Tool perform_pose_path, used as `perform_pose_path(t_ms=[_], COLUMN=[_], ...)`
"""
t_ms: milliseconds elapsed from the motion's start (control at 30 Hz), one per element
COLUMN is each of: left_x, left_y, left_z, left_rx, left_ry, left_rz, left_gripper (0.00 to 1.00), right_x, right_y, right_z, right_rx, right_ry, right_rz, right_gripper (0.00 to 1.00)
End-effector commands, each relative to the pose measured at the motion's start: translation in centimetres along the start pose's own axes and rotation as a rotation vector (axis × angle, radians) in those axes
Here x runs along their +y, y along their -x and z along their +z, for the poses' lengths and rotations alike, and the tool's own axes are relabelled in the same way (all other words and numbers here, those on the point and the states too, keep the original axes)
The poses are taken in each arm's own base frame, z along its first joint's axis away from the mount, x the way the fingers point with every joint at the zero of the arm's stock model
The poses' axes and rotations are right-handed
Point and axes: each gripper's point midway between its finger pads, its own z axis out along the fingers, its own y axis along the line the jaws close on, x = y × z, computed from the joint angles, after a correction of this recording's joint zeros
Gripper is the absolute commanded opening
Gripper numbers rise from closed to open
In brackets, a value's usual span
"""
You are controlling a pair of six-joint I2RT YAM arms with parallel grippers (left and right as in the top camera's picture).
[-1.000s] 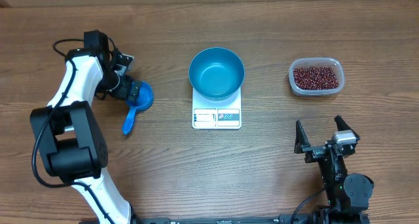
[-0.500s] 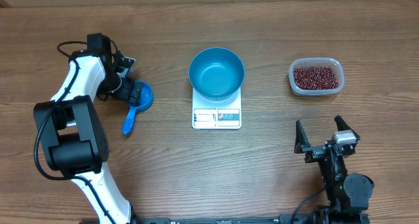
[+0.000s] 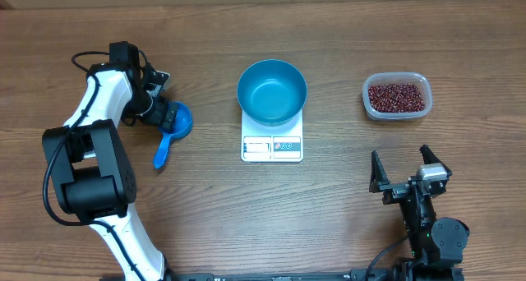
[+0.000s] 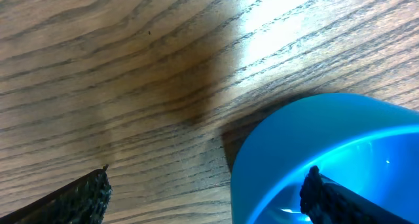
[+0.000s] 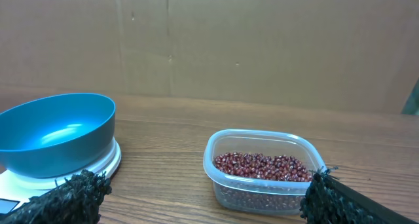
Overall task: Scoop item into bowl and weigh 150g on scale
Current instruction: 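Lower the left gripper and close it on the blue scoop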
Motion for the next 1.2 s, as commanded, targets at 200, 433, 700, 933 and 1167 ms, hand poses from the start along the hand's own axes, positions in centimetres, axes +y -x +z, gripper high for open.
perform_pose_path(t_ms=[200,433,700,933,1167], left_x=[0.38,0.36,0.32,0.35,0.34], left_y=[0.28,0.25,0.23,0.24,0.23], left_z=[0.27,0.45,0.48,0.48,0.48], left_rx=[-0.004,-0.007,-0.007,-0.007,-0.007], left_ry=[0.007,0.007,0.006,0.006,0.006], left_rz=[0.023,0.022,0.015,0.016,0.019], left_gripper=[0.94,0.94,0.96,0.94,0.93], right_x=[-0.24,-0.24,-0.24,-0.24,-0.24], right_y=[-0.14,-0.14,-0.14,-0.14,-0.14], right_z=[-0.01,-0.01,-0.01,-0.01,-0.01], right_rx=[-0.005,-0.005,-0.005,-0.005,-0.005], right_ry=[-0.013,-0.013,-0.013,-0.013,-0.013], right_rz=[0.001,0.001,0.001,0.001,0.001], right_gripper=[1.00,1.00,1.00,1.00,1.00])
